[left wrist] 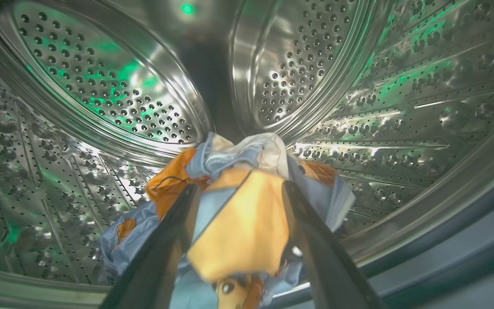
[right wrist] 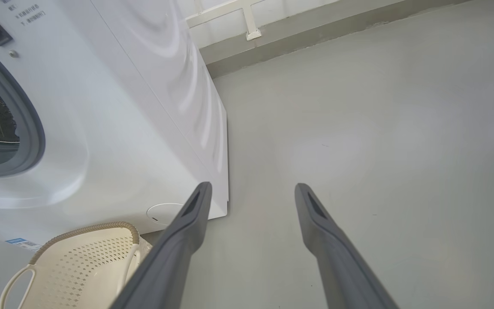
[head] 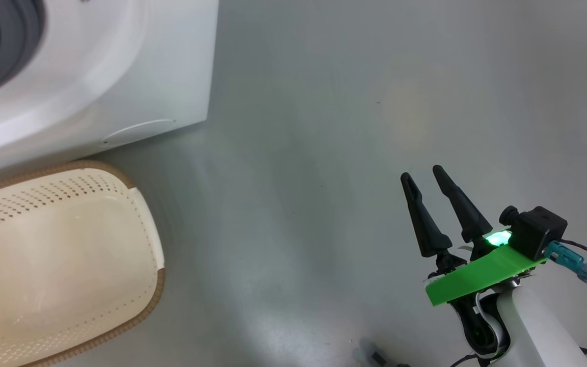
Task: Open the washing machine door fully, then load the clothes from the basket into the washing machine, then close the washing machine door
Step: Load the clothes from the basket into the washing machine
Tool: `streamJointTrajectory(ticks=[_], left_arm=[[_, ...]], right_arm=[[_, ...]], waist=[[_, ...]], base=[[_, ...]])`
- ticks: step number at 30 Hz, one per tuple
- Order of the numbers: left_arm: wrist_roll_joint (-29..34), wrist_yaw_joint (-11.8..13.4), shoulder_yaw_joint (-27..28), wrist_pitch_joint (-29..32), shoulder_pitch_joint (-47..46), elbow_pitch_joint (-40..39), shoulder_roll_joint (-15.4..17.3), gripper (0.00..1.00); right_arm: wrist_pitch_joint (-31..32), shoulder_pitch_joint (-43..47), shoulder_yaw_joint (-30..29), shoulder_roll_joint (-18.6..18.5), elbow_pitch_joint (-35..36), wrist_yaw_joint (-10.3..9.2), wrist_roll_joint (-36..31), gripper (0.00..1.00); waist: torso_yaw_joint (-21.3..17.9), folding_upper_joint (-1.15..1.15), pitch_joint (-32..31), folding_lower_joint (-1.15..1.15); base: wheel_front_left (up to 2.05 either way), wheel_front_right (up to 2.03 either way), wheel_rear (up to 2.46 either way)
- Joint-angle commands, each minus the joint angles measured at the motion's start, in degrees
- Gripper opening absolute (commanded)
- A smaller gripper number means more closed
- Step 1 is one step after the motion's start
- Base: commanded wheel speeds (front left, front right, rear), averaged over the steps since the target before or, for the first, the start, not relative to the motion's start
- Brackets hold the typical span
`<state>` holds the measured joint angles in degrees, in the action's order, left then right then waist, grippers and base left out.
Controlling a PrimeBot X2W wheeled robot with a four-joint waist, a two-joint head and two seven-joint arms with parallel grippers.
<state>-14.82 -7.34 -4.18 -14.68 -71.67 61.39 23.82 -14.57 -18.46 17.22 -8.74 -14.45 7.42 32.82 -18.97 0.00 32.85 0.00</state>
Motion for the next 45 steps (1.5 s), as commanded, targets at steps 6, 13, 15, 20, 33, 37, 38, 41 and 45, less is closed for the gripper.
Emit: streamJointTrajectory(ticks=[6,13,15,20,33,37,38,41,45], left_arm=[[-2.12,-0.14,-0.37,-0.32,0.23,-1.61,2.21,1.00],[-4.96,-0.14,0.87,-0.32,3.58,-5.15,0.84,1.00],[-5.68,-0.14,1.43,-0.32,4.84,-6.48,0.28,1.00],[-6.79,-0.14,3.09,-0.32,8.52,-10.14,-1.20,1.00],[-7.22,-0.14,5.59,-0.32,17.71,-17.37,-4.37,1.00],[-7.85,-0.14,6.55,-0.32,20.80,-19.55,-5.71,1.00],[-8.05,-0.14,7.00,-0.32,21.63,-20.12,-6.04,1.00],[-8.07,-0.14,7.72,-0.32,24.49,-21.76,-6.88,1.00],[-8.09,-0.14,8.71,-0.32,28.35,-23.22,-8.42,1.00]], right_arm=[[-0.43,-0.39,0.90,-0.48,0.98,0.07,0.07,1.00],[-0.43,-0.36,0.49,-1.11,0.96,0.07,0.06,1.00],[-0.43,-0.27,0.27,-1.33,0.99,0.07,0.00,1.00],[-0.43,-0.12,-0.07,-1.83,1.05,0.07,-0.13,1.00],[-0.43,0.51,-0.69,-3.07,0.90,0.07,-0.21,1.00],[-0.43,0.98,-0.82,-3.54,0.72,0.07,-0.16,1.00],[-0.43,1.12,-0.88,-3.64,0.71,0.07,-0.15,1.00],[-0.43,1.55,-0.89,-3.93,0.64,0.07,-0.09,1.00],[-0.43,2.31,-1.25,-4.46,0.52,0.07,0.05,1.00]], waist=[[0.88,0.00,-0.55,0.00],[2.05,0.00,-1.49,0.00],[2.52,0.00,-1.85,0.00],[3.62,0.00,-2.72,0.00],[5.81,0.00,-5.47,0.00],[6.44,0.00,-6.84,0.00],[6.60,0.00,-7.24,0.00],[6.94,0.00,-8.42,0.00],[7.73,0.00,-9.98,0.00]], base=[[0.00,0.00,0.00],[0.00,0.00,0.00],[0.00,0.00,0.00],[0.00,0.00,0.00],[0.00,0.00,0.00],[0.00,0.00,0.00],[0.00,0.00,0.00],[0.00,0.00,0.00],[0.00,0.00,0.00]])
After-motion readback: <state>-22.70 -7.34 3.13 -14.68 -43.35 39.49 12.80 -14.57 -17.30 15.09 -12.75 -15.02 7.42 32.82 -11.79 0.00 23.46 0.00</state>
